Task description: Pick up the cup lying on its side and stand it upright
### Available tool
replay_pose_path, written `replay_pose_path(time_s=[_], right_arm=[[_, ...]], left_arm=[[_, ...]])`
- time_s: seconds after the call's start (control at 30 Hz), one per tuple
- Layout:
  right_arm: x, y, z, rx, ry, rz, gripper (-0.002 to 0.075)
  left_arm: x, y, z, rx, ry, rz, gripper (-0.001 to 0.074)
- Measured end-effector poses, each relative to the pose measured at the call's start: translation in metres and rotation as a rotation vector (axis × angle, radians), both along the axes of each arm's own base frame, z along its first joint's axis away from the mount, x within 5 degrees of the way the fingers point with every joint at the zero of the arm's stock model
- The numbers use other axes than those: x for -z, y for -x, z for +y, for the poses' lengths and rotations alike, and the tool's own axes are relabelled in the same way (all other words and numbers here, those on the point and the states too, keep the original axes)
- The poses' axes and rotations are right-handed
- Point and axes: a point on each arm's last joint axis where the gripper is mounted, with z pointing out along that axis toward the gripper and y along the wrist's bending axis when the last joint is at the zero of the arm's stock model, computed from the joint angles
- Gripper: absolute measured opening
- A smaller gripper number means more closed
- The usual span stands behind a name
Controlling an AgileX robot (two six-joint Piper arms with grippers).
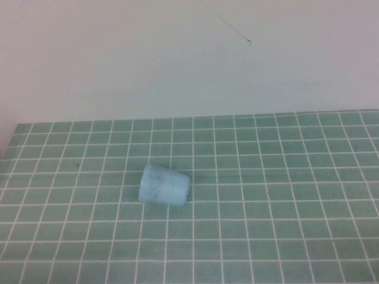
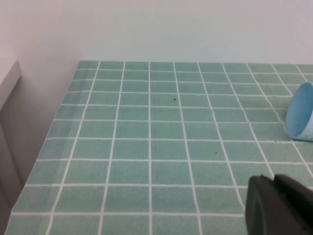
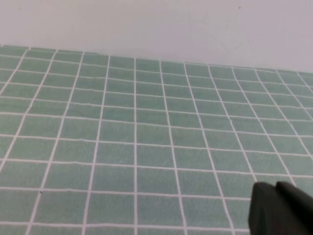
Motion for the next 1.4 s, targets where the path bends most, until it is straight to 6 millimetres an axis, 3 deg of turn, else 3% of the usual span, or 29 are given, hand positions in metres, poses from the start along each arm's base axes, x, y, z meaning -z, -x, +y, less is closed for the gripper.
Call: replay_pose_path(time_s=[0.53, 0.77, 1.23, 1.4], right_arm=[[0.0, 0.0, 0.0, 0.0, 0.0, 0.0, -0.0003], [-0.008, -0.002, 0.002, -0.017, -0.005, -0.092, -0.0003], [-0.041, -0.001, 0.007, -0.081, 0.007, -0.461, -0.0003], [-0.045, 0.0, 0.008, -0.089, 0.01, -0.503, -0.0003]], left_arm=[[-0.004, -0.001, 0.0, -0.001, 0.003, -0.043, -0.0001], [-0.007, -0.001, 0.0, -0.002, 0.006, -0.084, -0.0001], [-0.047, 0.001, 0.001, -0.013, 0.04, -0.522, -0.0001], [-0.058, 0.005, 0.002, -0.017, 0.039, -0.651, -0.0001]])
